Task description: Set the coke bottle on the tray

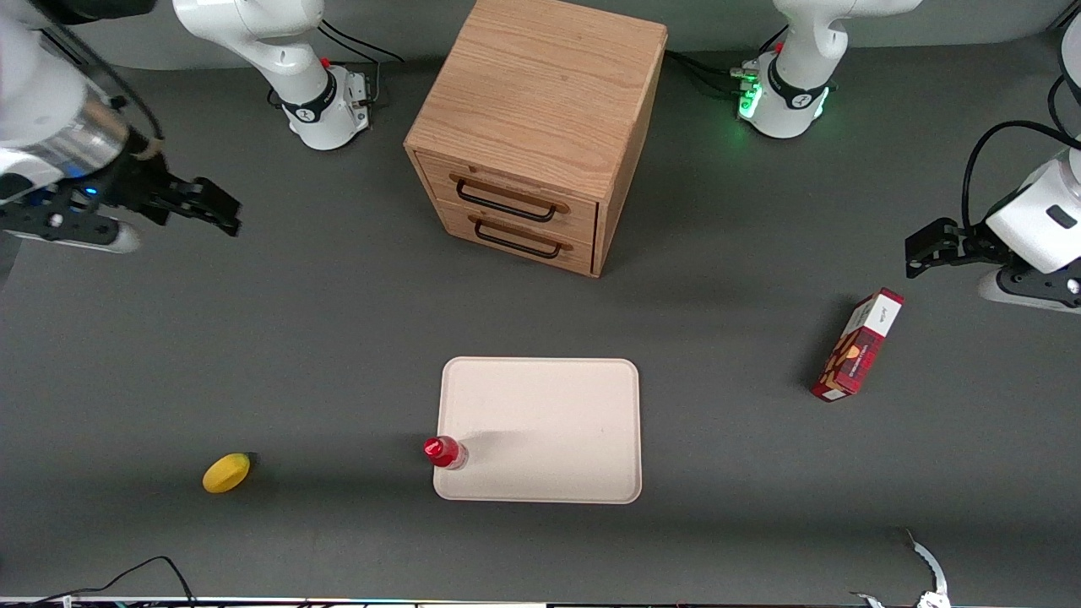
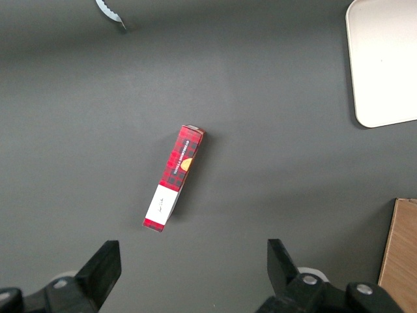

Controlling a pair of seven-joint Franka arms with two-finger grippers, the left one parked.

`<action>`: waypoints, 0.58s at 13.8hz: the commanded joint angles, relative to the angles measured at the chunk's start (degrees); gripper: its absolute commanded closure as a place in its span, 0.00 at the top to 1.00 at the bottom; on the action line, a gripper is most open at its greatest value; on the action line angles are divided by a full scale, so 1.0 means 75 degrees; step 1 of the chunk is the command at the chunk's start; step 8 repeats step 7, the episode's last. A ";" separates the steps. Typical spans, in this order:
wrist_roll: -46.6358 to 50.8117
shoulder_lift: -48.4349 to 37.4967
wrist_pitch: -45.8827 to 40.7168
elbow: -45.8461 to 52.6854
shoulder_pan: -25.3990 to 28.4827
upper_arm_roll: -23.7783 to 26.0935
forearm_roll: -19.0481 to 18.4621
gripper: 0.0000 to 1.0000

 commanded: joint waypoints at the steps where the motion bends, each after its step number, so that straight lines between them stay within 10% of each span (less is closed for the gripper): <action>1: -0.0684 -0.1257 0.1260 -0.2346 0.0013 -0.0571 0.0293 1.00; 8: -0.0545 -0.1307 0.1147 -0.2237 0.0025 -0.0713 0.0317 1.00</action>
